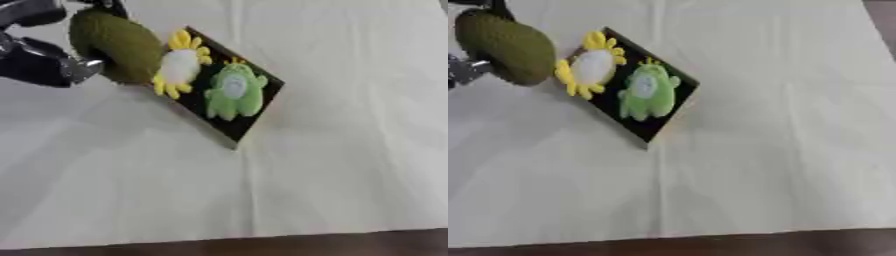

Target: Pick up objects on the table and place them in the box.

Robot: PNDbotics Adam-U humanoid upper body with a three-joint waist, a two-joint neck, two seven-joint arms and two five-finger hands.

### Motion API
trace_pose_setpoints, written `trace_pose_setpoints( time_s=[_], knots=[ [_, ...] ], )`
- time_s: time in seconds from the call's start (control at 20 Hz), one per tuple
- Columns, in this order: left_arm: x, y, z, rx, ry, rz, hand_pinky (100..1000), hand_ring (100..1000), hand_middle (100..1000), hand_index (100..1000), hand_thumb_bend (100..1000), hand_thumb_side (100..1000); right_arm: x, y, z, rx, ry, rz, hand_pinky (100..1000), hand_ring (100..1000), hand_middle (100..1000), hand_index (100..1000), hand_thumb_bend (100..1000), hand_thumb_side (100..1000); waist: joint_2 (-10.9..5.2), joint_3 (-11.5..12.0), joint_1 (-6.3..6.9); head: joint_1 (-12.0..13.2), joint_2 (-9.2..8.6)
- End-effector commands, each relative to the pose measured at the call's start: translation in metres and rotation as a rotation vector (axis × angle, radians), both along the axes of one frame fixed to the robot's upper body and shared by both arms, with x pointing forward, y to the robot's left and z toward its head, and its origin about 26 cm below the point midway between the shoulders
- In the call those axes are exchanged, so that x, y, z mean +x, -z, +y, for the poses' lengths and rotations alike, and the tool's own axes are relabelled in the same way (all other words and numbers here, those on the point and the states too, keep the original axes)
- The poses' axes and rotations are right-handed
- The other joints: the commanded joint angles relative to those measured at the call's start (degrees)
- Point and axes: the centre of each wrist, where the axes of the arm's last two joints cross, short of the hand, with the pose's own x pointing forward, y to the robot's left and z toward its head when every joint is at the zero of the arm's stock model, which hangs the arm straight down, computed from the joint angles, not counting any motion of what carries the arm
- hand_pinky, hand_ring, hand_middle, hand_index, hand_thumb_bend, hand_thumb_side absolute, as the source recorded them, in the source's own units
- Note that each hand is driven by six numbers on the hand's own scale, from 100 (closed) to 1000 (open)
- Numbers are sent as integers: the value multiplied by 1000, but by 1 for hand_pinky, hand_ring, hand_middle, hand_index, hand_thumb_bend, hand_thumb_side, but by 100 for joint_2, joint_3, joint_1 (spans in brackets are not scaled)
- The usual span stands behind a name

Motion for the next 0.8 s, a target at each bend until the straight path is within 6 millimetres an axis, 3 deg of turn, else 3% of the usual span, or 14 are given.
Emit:
trace_pose_setpoints(
  time_s=[0.05,0.45,0.8],
  knots=[
    [5,-6,-13,-15,31,33,650,607,532,665,100,115,-6,-12,1,-23,-3,-30,999,979,698,774,100,470,-171,-16,11,-10,-3],
    [75,22,-38,-40,-102,128,649,613,538,673,100,111,-6,-14,6,-16,-33,-35,1000,979,699,772,100,470,-175,-87,11,56,-24],
    [111,47,-44,-9,-189,128,652,620,545,679,100,100,-8,-15,10,-15,-53,-38,1000,979,699,772,100,470,-144,-112,11,97,-31]
  ],
)
